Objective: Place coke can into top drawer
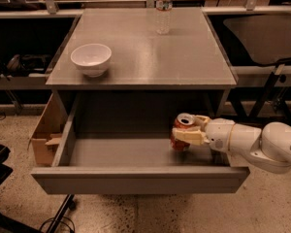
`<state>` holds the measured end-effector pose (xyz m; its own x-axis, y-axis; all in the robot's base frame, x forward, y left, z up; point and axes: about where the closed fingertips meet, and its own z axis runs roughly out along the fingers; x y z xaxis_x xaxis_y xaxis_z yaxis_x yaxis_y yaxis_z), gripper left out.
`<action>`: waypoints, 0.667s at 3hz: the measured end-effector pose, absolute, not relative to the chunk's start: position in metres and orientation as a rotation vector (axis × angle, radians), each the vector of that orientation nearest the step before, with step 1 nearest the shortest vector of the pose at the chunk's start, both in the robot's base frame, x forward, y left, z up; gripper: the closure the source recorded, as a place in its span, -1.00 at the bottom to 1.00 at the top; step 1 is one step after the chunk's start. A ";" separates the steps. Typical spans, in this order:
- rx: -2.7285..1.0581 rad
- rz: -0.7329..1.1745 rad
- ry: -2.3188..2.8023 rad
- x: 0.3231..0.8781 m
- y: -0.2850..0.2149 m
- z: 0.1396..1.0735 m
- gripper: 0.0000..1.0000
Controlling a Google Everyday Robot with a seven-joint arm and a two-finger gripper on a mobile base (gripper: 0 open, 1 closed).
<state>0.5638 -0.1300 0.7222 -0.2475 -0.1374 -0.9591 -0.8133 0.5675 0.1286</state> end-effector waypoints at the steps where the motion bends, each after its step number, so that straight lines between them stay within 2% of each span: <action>1: -0.794 0.785 1.726 0.564 -0.130 0.722 -0.41; 2: -0.794 0.785 1.726 0.564 -0.130 0.722 -0.88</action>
Offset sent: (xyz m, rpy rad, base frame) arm 0.0000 0.0000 0.0000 0.0000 0.0000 0.0001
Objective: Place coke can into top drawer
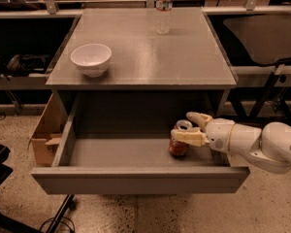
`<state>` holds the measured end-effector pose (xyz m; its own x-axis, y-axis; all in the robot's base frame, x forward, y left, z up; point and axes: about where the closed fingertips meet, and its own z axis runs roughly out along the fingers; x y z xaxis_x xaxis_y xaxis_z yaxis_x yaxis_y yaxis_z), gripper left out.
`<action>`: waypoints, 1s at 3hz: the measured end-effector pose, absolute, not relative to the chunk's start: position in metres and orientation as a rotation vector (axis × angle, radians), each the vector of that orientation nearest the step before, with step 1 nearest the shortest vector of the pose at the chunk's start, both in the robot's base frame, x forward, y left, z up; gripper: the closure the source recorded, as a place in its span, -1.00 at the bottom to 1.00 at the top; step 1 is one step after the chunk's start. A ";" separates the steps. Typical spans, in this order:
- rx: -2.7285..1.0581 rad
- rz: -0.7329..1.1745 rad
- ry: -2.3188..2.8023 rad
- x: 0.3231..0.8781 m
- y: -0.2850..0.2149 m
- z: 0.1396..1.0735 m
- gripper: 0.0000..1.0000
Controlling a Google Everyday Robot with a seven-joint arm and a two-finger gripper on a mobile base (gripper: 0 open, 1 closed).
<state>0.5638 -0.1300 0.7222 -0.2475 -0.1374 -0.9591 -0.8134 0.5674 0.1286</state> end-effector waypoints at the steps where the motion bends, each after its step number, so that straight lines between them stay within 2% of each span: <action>1: -0.794 0.785 1.726 0.564 -0.130 0.722 -1.00; 3: -0.814 0.818 1.696 0.560 -0.129 0.728 -1.00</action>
Offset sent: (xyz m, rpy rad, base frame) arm 0.0000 0.0000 0.0000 0.0000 0.0000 0.0001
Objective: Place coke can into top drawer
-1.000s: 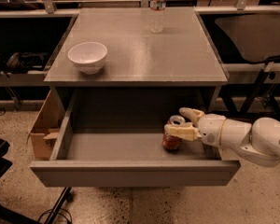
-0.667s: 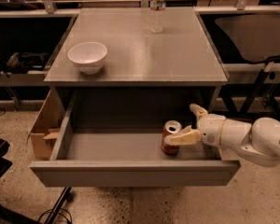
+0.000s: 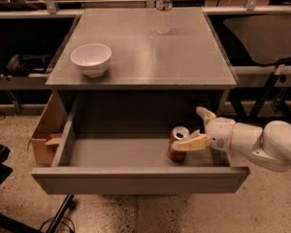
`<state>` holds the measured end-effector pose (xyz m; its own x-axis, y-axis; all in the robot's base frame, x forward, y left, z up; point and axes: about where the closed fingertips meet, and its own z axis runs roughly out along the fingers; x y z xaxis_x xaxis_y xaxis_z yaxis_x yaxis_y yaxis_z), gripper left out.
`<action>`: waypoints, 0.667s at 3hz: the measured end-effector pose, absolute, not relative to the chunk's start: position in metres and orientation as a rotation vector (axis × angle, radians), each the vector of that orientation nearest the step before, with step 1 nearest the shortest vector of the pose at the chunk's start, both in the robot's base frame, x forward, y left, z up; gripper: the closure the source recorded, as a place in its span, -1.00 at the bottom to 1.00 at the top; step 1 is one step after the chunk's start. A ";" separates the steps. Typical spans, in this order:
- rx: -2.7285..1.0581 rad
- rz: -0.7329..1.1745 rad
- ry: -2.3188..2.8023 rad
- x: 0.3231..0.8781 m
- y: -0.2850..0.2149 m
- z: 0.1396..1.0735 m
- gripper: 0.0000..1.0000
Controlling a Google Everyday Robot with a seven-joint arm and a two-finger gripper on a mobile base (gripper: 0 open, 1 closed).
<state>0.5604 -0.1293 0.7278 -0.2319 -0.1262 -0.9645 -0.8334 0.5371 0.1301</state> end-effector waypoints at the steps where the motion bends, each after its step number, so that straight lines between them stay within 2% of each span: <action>1: -0.857 0.832 1.664 0.548 -0.151 0.748 -1.00; 2: -0.968 0.816 1.644 0.535 -0.178 0.784 -1.00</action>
Offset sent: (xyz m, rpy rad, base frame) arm -0.0602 -0.0918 0.1145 -0.1414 -0.0953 0.2743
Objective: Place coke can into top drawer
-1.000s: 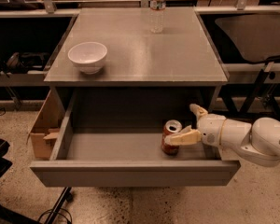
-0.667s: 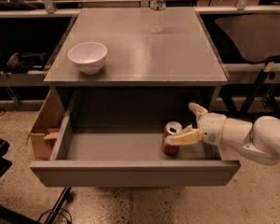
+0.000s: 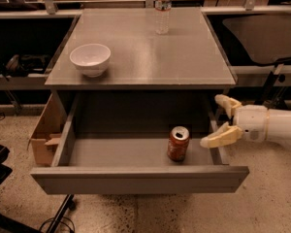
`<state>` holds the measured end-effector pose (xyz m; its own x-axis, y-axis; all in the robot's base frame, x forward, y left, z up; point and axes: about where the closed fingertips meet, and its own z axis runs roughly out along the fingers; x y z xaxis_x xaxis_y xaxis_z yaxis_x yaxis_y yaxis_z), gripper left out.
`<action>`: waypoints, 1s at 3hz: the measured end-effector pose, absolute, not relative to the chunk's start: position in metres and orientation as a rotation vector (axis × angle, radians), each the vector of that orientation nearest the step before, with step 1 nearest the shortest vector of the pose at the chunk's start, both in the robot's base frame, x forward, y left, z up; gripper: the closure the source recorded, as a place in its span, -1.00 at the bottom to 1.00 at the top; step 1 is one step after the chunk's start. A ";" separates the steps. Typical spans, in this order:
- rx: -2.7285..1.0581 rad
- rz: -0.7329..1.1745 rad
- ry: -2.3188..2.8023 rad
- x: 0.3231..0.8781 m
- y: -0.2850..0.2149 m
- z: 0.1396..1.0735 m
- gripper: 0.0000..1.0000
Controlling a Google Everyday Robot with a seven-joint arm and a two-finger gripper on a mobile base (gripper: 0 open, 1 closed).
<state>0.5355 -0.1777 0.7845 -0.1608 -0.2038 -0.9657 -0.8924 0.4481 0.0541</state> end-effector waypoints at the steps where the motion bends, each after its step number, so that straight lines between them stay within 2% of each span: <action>1: -1.127 0.787 1.672 0.525 -0.199 0.822 -1.00; 2: -1.281 0.742 1.775 0.501 -0.214 0.847 -1.00; 3: -1.366 0.610 1.827 0.461 -0.221 0.880 -1.00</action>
Offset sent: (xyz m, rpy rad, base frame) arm -0.0711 -0.0626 0.1007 -0.4737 0.1315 0.2262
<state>0.4612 -0.2208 0.8800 -0.1380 -0.5842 -0.7998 -0.9474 0.3134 -0.0654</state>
